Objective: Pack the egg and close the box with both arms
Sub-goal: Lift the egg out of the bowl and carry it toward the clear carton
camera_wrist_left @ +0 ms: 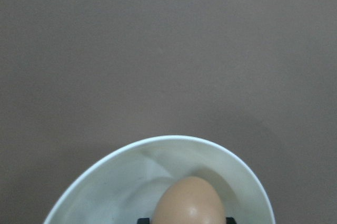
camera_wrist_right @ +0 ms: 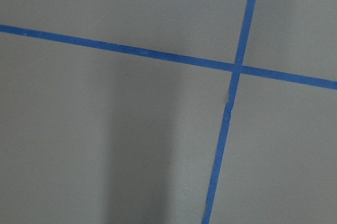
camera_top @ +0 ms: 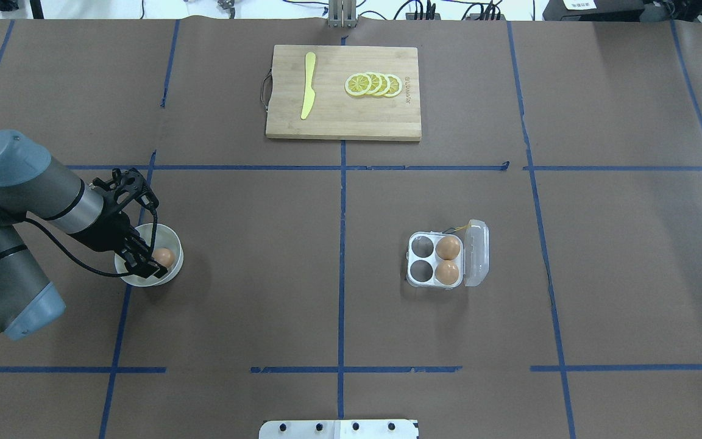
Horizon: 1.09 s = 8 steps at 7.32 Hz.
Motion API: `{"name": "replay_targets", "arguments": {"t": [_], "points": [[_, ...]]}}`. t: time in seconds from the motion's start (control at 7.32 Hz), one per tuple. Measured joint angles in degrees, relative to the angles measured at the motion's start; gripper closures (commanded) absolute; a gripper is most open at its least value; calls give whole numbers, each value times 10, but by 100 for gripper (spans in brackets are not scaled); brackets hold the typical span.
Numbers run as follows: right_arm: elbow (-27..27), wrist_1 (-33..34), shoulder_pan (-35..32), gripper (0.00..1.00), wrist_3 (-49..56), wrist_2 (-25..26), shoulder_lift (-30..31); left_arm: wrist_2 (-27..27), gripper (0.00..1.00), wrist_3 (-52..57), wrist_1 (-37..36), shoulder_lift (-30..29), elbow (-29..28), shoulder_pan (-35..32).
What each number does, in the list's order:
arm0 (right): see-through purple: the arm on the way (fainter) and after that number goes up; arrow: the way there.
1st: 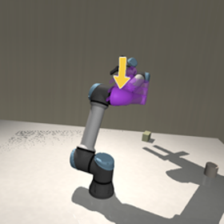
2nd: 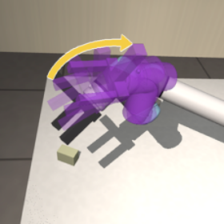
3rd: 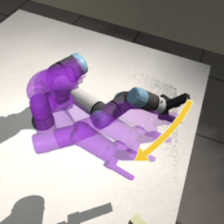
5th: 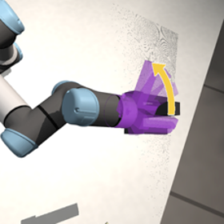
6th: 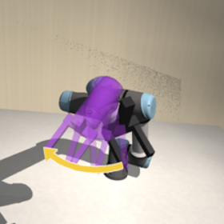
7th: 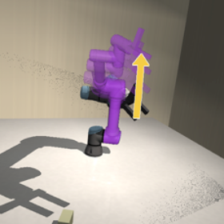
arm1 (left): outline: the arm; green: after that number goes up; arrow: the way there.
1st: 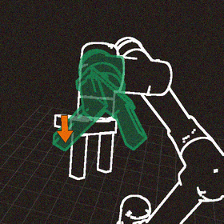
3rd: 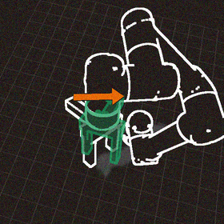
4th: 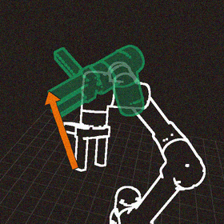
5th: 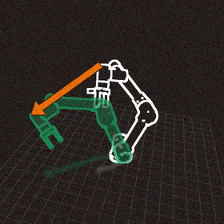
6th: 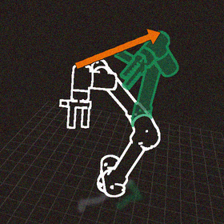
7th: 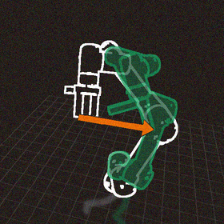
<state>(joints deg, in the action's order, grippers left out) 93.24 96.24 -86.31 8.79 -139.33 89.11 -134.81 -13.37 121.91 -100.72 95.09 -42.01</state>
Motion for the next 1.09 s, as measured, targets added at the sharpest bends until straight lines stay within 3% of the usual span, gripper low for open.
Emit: {"name": "replay_targets", "arguments": {"t": [0.68, 1.09], "points": [[3, 0, 0, 0, 0, -1, 0, 0, 100, -25, -35, -19, 22, -38], [4, 0, 0, 0, 0, -1, -1, 15, 100, -188, -43, -131, 9, 21]]}}
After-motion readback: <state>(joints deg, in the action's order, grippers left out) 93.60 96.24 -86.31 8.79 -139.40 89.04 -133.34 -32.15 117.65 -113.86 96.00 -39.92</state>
